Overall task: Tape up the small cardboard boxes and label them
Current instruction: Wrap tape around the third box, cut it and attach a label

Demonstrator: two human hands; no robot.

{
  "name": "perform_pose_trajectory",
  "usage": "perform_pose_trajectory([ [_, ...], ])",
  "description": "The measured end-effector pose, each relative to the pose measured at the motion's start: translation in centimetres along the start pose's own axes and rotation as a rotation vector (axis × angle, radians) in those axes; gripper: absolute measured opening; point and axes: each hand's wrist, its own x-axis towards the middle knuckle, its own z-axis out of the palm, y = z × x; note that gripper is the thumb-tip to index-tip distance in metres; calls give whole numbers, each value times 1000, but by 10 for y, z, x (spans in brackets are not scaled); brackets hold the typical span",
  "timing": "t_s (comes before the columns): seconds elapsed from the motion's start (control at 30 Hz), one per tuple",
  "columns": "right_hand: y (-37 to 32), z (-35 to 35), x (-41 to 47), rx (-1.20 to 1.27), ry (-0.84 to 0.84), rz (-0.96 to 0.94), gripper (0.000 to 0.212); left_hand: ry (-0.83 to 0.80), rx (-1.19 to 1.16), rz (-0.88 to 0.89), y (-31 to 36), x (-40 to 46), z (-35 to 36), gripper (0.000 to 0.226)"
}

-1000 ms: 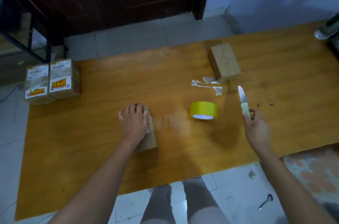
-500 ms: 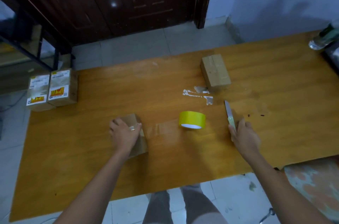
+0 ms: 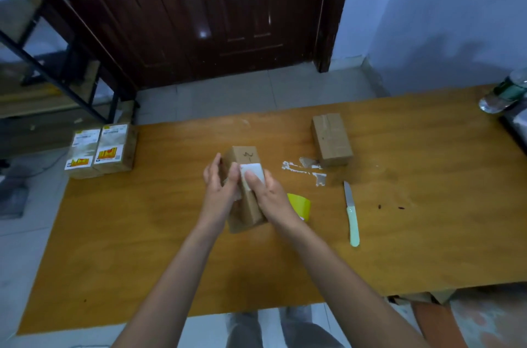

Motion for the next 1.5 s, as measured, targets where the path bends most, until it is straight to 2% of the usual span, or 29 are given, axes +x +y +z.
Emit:
perform_pose_trajectory([
  [0.07,0,-7,-1,2,26,-46,23,-13,-24,4,0,-2,0,52],
  [0.23,-4,-16,0,21,88,-36,34,-12,-152,19,-2,-12,3,58],
  [0.3,-5,-19,0,86,103,39,36,14,-241,-79,-3,-15,3,60],
  [0.37,-7,-22,-2,104,90,98,42,-89,-333,-215,-1,-19,4,50],
  [0.43,-8,-25,-2,-82,105,73,53,-185,-304,-224,-1,-23,8,41],
  [0.53,-16,-32,-8,-326,173,-31,80,-81,-144,-139,5,-23,18,37],
  [0.63,-23,-36,-9,-466,141,-123,68,64,74,8,6,-23,28,27],
  [0.73,-21,-37,-8,-628,145,-178,71,156,202,106,3,-27,33,29],
  [0.83,-14,-41,-16,-579,179,-222,58,184,282,185,1,-30,36,38],
  [0.93,-8,-42,-19,-543,174,-208,51,179,260,130,0,-35,36,42],
  [1.1,-3,-41,-19,-594,157,-88,67,144,233,-18,-3,-38,38,29],
  [1.17,-6,-36,-17,-597,189,-62,72,173,242,-3,-4,-41,38,26],
  [1.27,-5,-27,-15,-604,227,-68,58,193,268,38,-7,-42,33,24],
  [1.5,-1,-11,-10,-595,203,-111,45,165,332,134,-12,-33,7,38],
])
